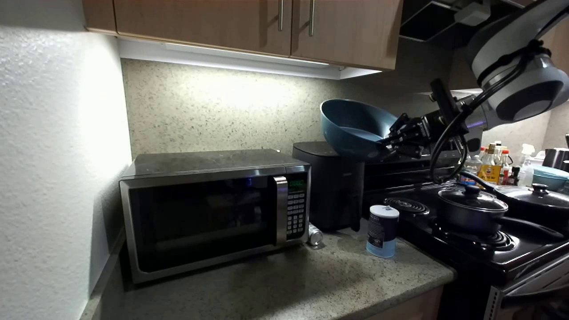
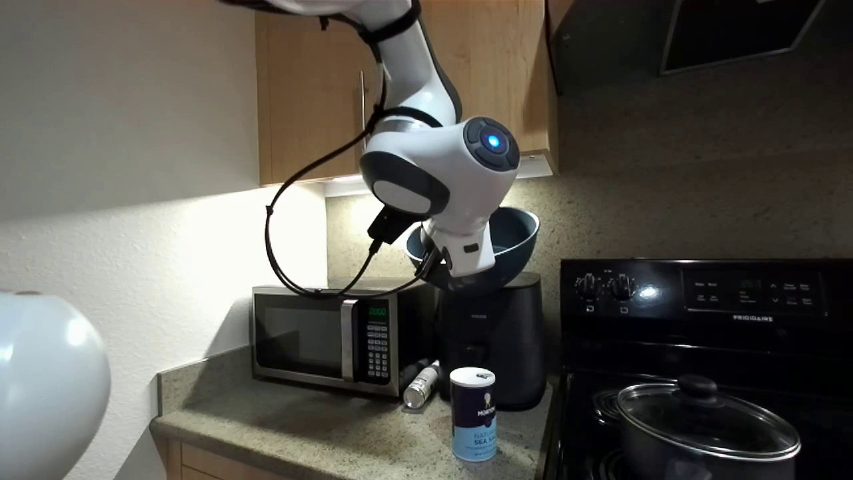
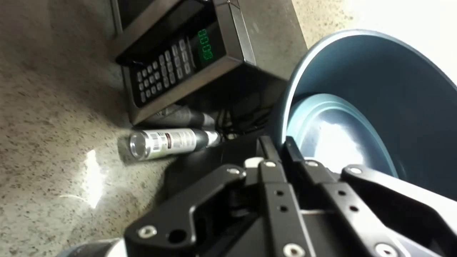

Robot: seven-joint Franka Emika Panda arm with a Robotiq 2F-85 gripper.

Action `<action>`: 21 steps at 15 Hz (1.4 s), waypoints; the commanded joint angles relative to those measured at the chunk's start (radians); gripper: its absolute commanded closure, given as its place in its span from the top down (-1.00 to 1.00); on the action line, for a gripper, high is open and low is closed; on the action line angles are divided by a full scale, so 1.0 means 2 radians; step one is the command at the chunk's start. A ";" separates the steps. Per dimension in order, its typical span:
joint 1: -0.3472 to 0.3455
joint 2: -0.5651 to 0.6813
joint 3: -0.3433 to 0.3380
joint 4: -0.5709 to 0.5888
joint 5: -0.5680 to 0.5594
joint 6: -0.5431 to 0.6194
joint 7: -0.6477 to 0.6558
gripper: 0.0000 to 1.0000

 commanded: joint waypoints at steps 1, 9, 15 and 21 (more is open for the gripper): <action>-0.072 0.091 0.035 0.032 0.034 -0.103 0.004 -0.96; -0.287 0.097 0.235 0.036 0.028 -0.134 0.019 -0.96; -0.476 0.071 0.387 0.032 0.012 -0.129 0.046 -0.82; -0.509 0.055 0.408 0.031 0.019 -0.137 0.042 -0.96</action>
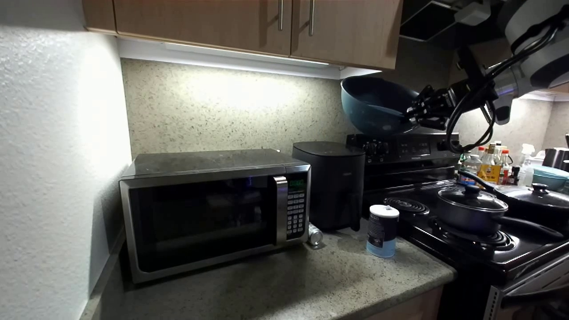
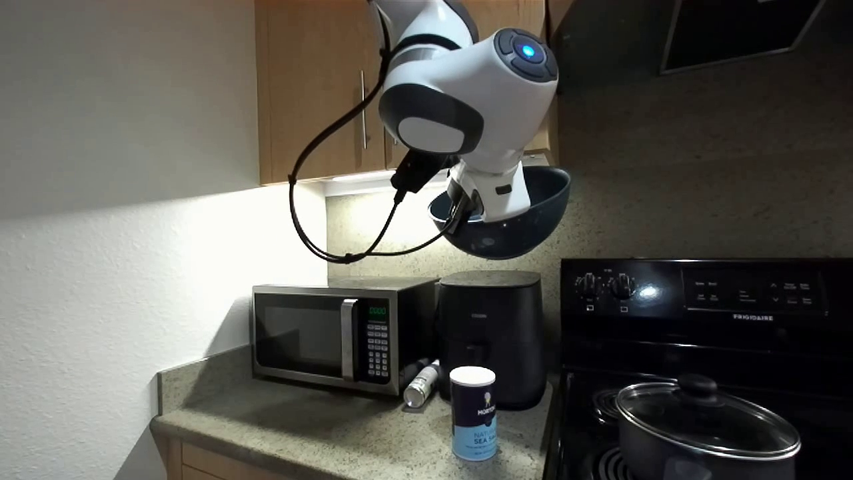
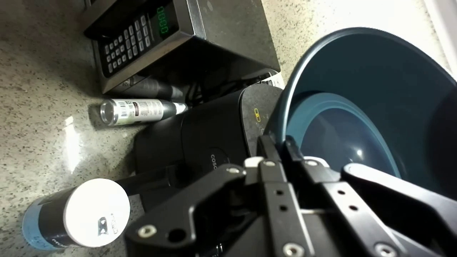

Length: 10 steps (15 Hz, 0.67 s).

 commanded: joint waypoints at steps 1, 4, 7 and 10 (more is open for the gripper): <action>-0.052 0.007 0.043 0.003 0.021 -0.026 -0.013 -0.96; -0.069 0.014 0.060 0.003 0.044 -0.029 -0.019 -0.96; -0.078 0.019 0.069 0.005 0.075 -0.028 -0.042 -0.96; -0.083 0.019 0.077 0.003 0.094 -0.024 -0.042 -0.96</action>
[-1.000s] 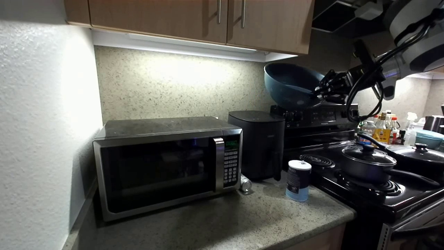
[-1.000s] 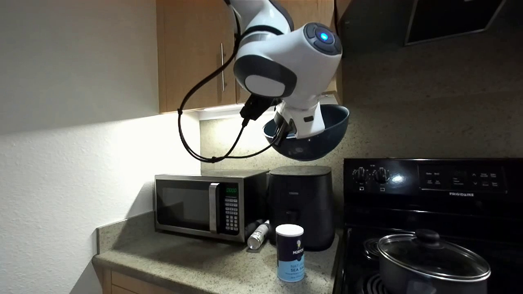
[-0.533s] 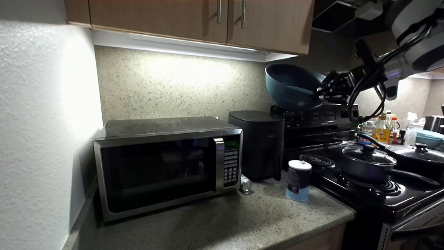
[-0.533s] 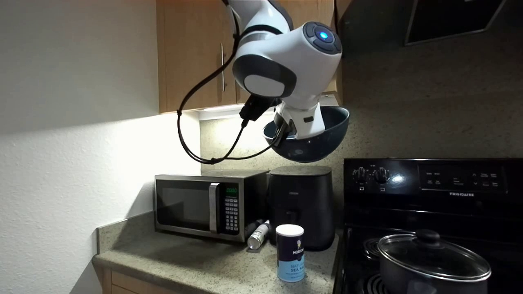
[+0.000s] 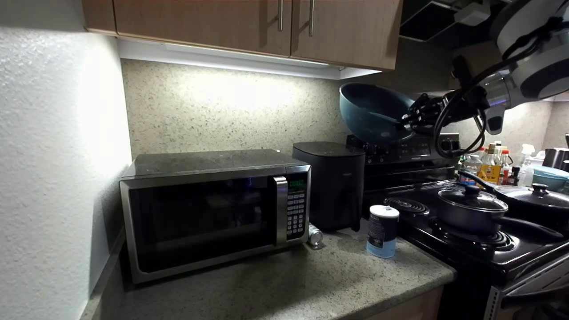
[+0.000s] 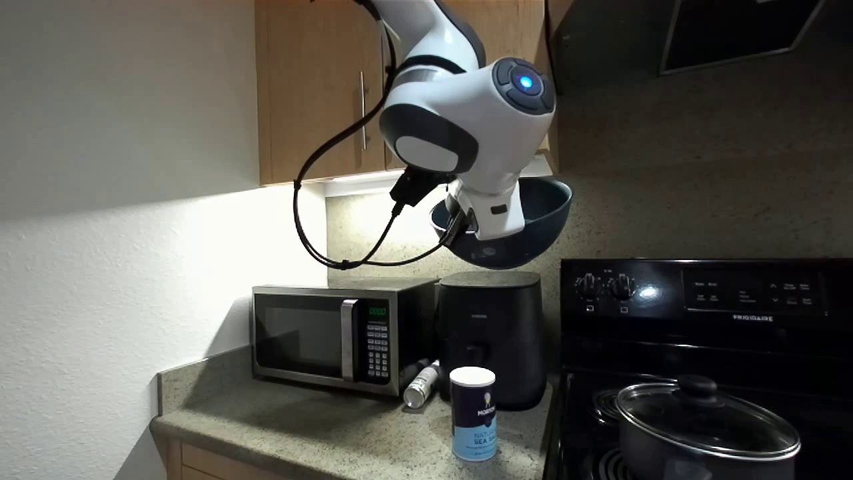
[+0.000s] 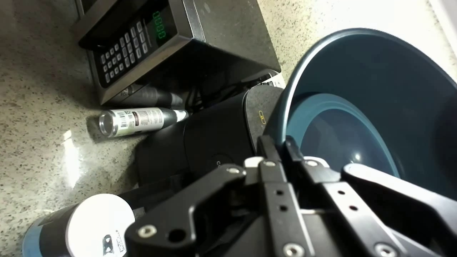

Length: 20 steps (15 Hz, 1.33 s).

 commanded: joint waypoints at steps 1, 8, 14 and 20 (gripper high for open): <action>-0.022 0.001 0.020 0.001 0.008 -0.004 0.000 -0.82; -0.012 0.119 0.025 0.042 0.115 -0.026 -0.079 -0.96; -0.035 0.210 0.030 0.101 0.137 -0.120 -0.118 -0.96; -0.044 0.167 0.028 0.055 0.140 -0.137 -0.140 -0.96</action>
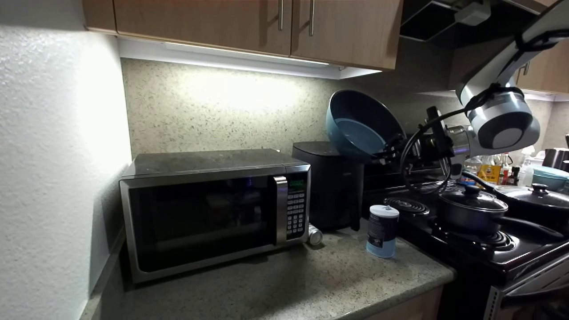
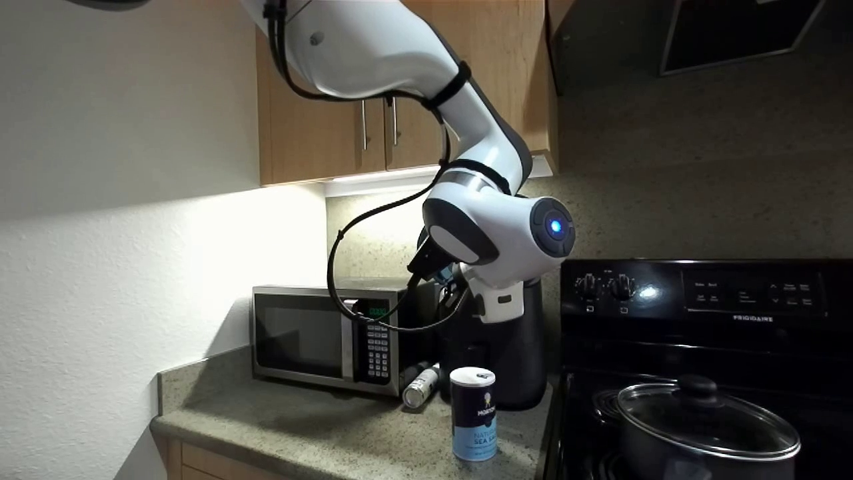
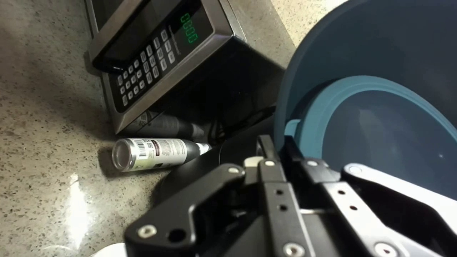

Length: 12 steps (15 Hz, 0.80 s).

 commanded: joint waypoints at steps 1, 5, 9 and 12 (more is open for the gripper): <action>0.005 -0.007 0.017 0.007 0.033 0.003 -0.030 -0.96; 0.008 -0.053 0.026 -0.019 0.087 -0.013 -0.110 -0.96; 0.014 -0.082 0.037 -0.035 0.125 -0.025 -0.168 -0.96; 0.015 -0.061 0.039 -0.019 0.106 -0.013 -0.142 -0.82</action>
